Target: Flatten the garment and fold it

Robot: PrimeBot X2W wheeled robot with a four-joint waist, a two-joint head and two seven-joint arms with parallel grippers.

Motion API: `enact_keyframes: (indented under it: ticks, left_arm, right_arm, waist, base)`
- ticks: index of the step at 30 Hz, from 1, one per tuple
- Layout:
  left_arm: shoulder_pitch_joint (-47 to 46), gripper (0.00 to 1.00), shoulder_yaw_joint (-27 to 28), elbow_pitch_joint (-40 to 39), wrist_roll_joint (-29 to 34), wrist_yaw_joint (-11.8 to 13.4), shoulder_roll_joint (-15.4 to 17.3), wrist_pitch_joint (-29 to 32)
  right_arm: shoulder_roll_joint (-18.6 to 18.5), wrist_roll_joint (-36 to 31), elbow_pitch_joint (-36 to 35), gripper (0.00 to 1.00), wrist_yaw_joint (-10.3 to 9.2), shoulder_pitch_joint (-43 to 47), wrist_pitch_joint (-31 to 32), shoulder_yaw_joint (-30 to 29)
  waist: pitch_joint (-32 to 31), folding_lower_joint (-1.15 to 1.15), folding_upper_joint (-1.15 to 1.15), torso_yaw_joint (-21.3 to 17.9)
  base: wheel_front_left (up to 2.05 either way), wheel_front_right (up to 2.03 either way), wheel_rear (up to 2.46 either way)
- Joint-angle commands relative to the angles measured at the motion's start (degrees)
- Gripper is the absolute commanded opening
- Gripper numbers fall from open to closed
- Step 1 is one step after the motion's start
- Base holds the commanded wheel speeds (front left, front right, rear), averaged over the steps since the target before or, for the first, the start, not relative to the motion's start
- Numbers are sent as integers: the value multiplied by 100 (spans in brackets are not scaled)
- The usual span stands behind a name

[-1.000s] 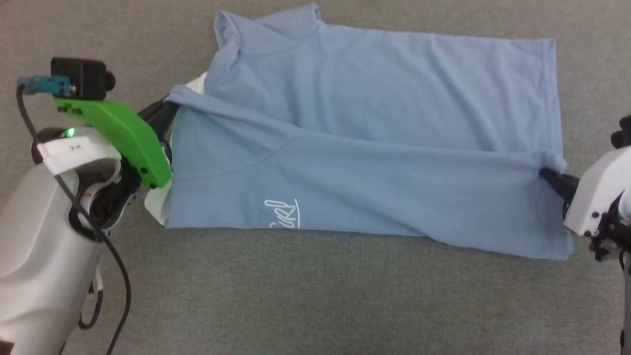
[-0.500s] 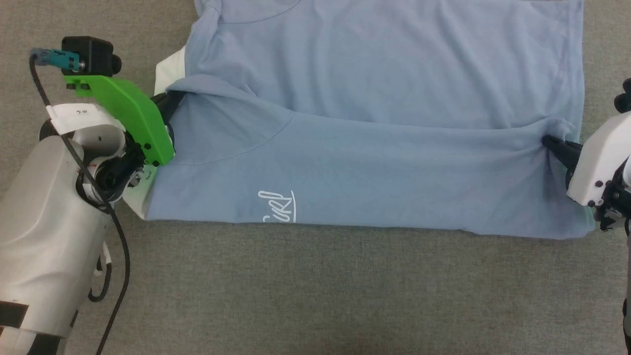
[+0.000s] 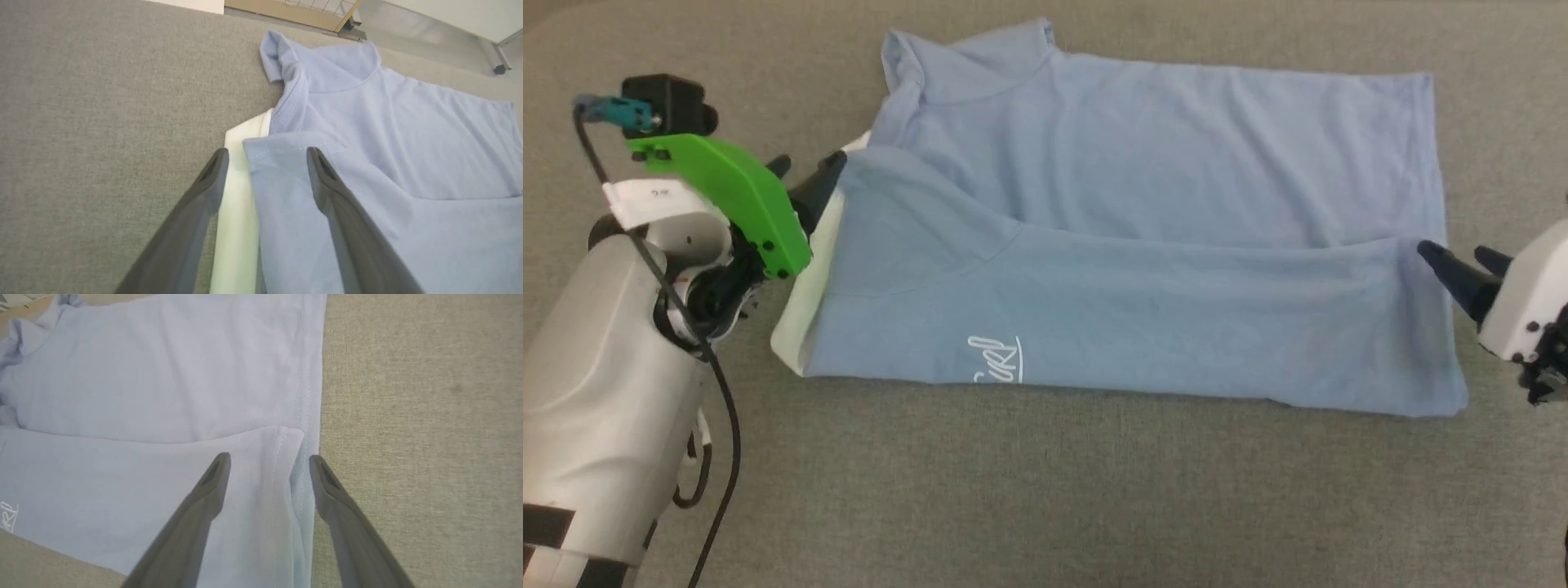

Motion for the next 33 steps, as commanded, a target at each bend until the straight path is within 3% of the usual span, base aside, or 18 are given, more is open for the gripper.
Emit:
enact_keyframes:
  ticks: [1,9,16,17,28,31,33]
  left_arm:
    - [143,100,47,-101,11,20,56,-155]
    - [1020,100,428,-847,457,132,211,-1941]
    - [2236,100,654,-1312,804,477,83,-3412]
    - [2721,100,710,-1376,867,616,-69,-3666]
    - [3499,100,1080,-1408,1065,822,-476,-3832]
    - [3435,100,940,-1286,1097,858,-473,-3588]
    - [3278,100,756,-1182,1097,861,-412,-3099]
  right_arm:
    - [14,51,-129,100,-9,127,-110,-87]
    - [89,157,-760,100,-9,808,-1505,-305]
    - [-41,101,-780,100,-9,1642,-3003,-153]
    - [-58,99,-601,100,-9,2033,-3359,-76]
    - [75,250,-156,100,-9,2488,-3692,52]
    - [63,276,-135,100,-9,2459,-3689,66]
    - [49,282,-133,100,-9,2440,-3687,66]
  waist:
    - [-567,0,0,23]
    - [-1159,0,0,9]
    - [-1384,0,0,30]
    - [-1445,0,0,59]
    - [-1374,0,0,88]
    - [-1304,0,0,87]
    - [-1254,0,0,95]
  base:
    - [0,0,0]
    - [0,0,0]
    - [0,0,0]
    - [0,0,0]
    - [0,0,0]
    - [0,0,0]
    - [0,0,0]
